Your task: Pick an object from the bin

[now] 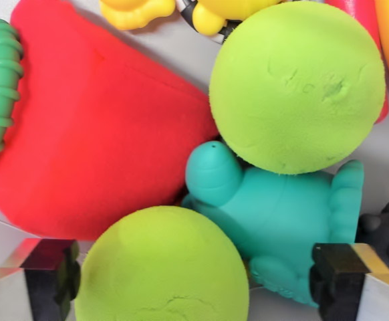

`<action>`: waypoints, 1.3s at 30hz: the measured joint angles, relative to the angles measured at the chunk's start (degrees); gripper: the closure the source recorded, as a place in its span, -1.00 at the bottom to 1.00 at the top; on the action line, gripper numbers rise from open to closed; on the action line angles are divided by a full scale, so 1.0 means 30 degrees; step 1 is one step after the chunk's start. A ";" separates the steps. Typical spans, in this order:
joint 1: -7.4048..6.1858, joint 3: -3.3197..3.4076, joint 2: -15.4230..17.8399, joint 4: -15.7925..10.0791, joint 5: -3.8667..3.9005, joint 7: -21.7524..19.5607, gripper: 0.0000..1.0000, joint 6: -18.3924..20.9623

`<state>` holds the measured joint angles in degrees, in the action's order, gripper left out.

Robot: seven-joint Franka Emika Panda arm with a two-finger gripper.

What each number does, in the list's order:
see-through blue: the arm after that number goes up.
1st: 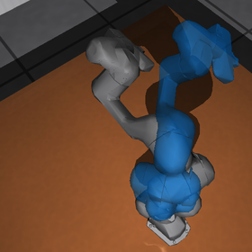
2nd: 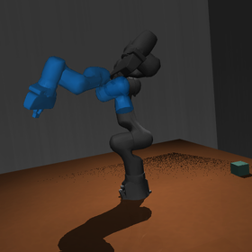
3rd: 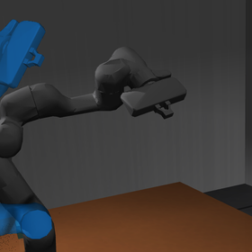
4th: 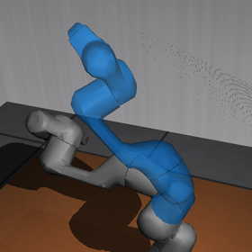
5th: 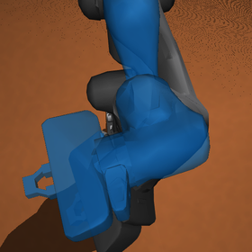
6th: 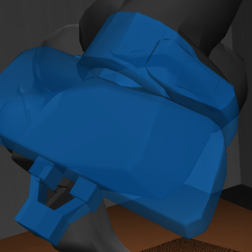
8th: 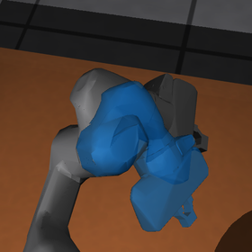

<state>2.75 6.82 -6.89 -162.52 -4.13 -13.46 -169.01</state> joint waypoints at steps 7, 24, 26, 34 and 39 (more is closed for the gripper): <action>0.0000 -0.0009 0.0000 0.0001 -0.0001 0.0002 1.00 0.0000; -0.0009 -0.0013 0.0005 0.0199 0.0008 -0.0006 1.00 0.0038; -0.0018 0.0005 0.0034 0.0199 0.0050 -0.0034 1.00 0.0088; -0.0054 0.0203 0.0932 0.0107 0.0614 -0.0390 1.00 0.0846; -0.0051 0.0287 0.1622 0.0044 0.1033 -0.0707 1.00 0.1458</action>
<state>2.60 7.69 -2.02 -162.38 -1.03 -15.59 -164.63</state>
